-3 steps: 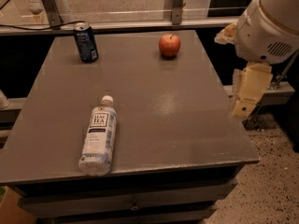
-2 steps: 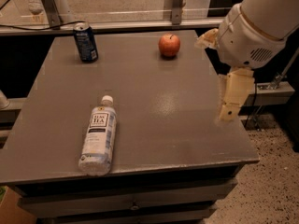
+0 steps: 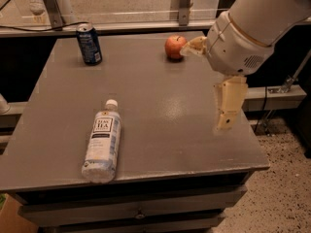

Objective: Move blue plastic bottle near apple

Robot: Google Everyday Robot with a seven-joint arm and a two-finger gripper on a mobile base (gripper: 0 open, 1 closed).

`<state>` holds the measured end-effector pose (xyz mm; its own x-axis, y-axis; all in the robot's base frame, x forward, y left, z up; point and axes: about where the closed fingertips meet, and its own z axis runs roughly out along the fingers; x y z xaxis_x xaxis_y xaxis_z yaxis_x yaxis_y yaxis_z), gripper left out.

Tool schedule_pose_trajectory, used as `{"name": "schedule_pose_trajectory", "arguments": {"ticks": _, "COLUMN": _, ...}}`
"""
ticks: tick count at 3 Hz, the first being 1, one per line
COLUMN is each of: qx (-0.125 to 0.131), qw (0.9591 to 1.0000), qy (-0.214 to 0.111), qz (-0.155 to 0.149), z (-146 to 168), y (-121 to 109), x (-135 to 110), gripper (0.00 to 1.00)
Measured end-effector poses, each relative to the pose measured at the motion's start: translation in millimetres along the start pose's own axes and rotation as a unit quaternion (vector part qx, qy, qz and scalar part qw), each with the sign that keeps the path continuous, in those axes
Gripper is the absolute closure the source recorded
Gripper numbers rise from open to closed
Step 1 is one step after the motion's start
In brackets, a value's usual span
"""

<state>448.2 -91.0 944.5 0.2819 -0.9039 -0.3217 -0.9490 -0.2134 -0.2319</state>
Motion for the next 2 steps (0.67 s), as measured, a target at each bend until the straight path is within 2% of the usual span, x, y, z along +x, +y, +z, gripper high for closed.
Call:
{"name": "schedule_pose_trajectory", "arguments": {"ticks": 1, "qx": -0.003, "qw": 0.9992, "qy": -0.022, "qz": -0.033, "z": -4, "y": -2, "x": -4, "gripper": 0.0}}
{"name": "schedule_pose_trajectory", "arguments": {"ticks": 2, "qx": -0.022, "qw": 0.9904, "qy": -0.048, "qz": -0.128, "z": 15, "y": -5, "x": -27, "gripper": 0.0}}
